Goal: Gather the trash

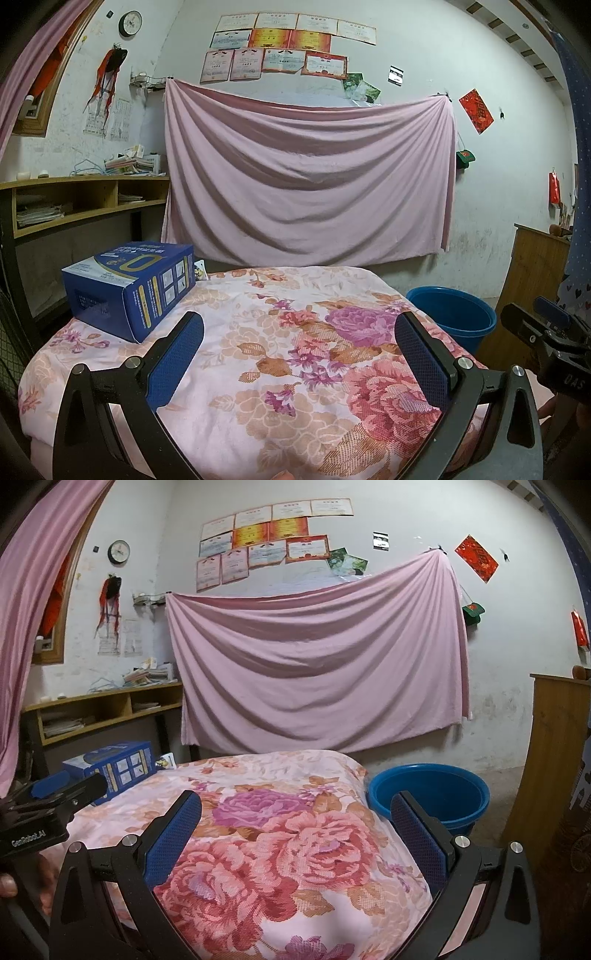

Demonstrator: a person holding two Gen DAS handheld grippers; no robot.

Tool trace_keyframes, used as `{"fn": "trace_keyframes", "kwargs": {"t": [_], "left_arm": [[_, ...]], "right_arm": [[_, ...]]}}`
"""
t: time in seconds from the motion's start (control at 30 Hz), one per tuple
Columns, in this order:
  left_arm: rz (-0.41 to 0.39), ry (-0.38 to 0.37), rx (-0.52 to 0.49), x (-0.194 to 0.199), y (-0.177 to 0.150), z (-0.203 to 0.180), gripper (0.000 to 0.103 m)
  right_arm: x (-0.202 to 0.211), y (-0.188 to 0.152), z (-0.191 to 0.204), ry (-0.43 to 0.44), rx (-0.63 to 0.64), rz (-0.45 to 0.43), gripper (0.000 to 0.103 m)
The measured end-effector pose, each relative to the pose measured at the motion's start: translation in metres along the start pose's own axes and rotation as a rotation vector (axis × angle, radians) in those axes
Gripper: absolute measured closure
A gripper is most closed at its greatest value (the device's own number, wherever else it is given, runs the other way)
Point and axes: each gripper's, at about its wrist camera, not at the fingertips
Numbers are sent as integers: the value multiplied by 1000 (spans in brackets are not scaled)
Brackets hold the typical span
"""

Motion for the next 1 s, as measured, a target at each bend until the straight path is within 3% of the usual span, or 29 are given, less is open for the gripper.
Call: {"fn": "trace_keyframes", "kwargs": {"t": [1.0], "left_arm": [[-1, -6, 1, 1, 1, -1, 2]], "right_arm": [[-1, -1, 0, 6, 2, 10, 0]]}}
Point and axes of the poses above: each gripper's, at about its wrist camera, not at the fingertips, and x roughly against the way its jaws point, z to its left, y to its top, and after that the axes turned 9 degrees about z, right-handed
